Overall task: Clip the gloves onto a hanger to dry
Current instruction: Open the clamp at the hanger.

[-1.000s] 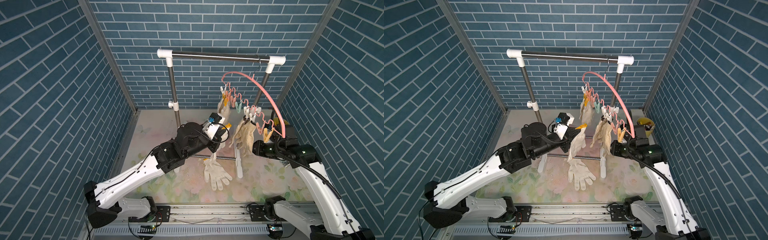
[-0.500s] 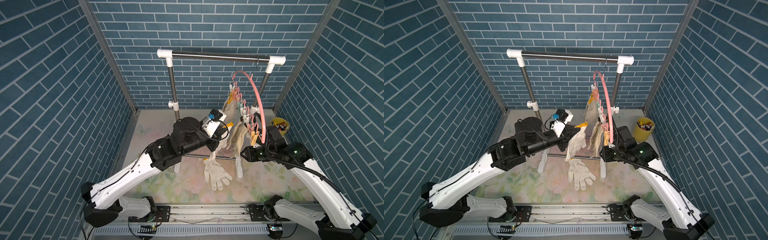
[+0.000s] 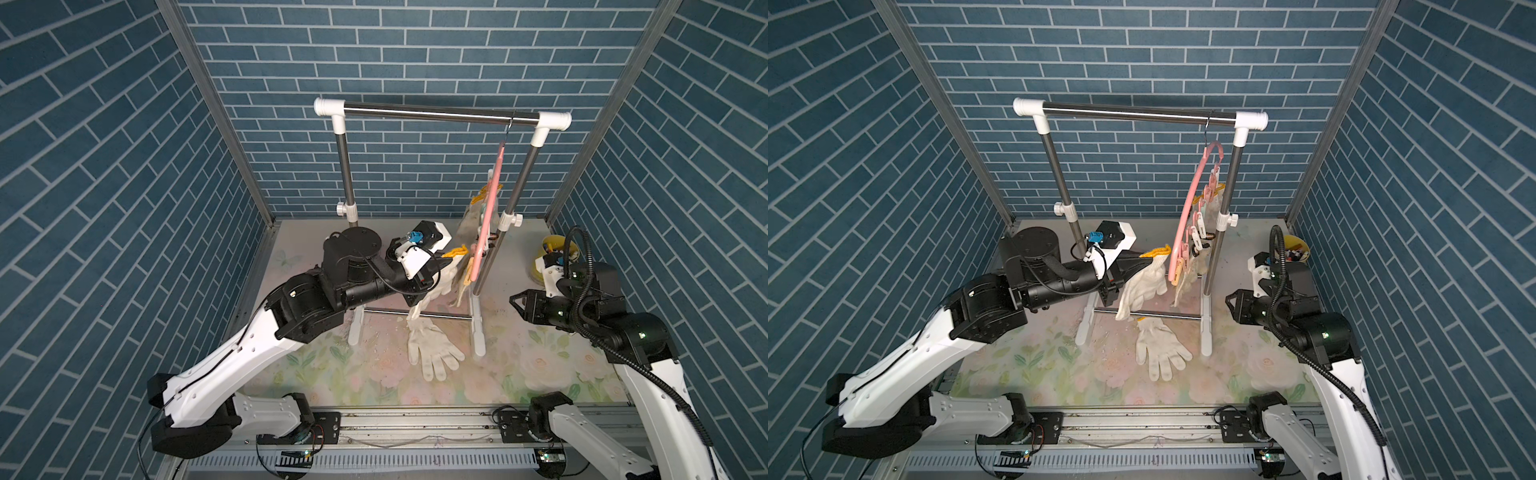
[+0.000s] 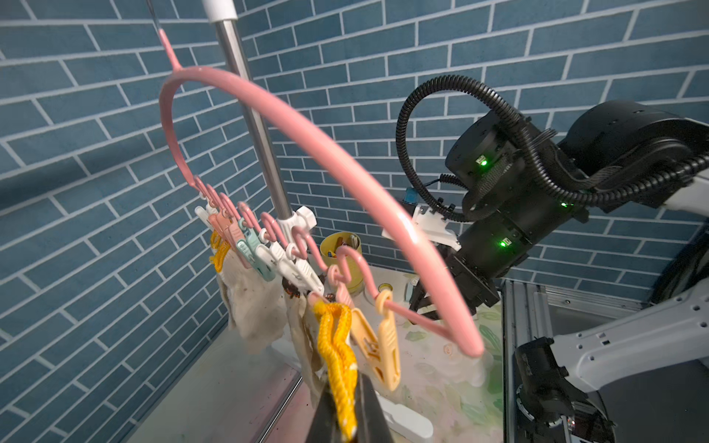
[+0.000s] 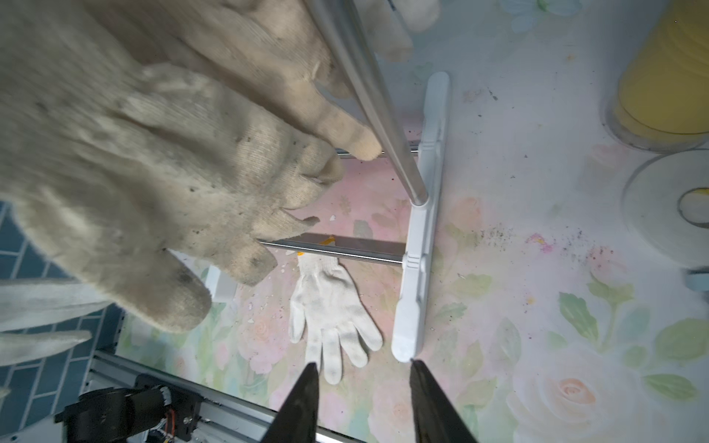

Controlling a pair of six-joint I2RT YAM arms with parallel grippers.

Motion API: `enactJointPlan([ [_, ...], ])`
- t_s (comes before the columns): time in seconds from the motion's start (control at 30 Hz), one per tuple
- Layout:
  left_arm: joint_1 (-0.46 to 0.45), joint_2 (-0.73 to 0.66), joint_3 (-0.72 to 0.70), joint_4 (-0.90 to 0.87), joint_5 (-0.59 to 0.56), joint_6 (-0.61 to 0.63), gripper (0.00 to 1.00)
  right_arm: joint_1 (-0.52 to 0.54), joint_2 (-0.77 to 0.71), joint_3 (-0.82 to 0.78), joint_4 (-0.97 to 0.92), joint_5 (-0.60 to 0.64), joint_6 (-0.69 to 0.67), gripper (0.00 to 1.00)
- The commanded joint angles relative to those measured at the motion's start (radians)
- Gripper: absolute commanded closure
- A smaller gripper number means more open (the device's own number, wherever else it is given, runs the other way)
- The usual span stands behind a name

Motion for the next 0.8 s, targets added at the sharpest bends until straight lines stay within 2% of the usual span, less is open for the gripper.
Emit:
enactJointPlan([
  [0.0,0.032,0.008,0.054,-0.084,0.082,0.05,1.0,-0.018,-0.015,0.042,0.12,-0.19,-0.017,0.6],
  [0.13,0.104,0.004,0.013,-0.073,0.109,0.025,1.0,-0.023,0.001,0.051,0.284,-0.334,0.03,0.6],
  [0.27,0.18,0.011,-0.018,-0.053,0.145,0.001,1.0,-0.023,0.018,0.066,0.388,-0.392,0.059,0.6],
  [0.53,0.233,0.016,-0.05,0.007,0.156,-0.006,1.0,-0.007,0.047,0.089,0.525,-0.382,0.124,0.62],
  [0.77,0.233,0.056,-0.009,0.009,0.2,-0.019,1.0,0.167,0.143,0.159,0.533,-0.267,0.077,0.61],
])
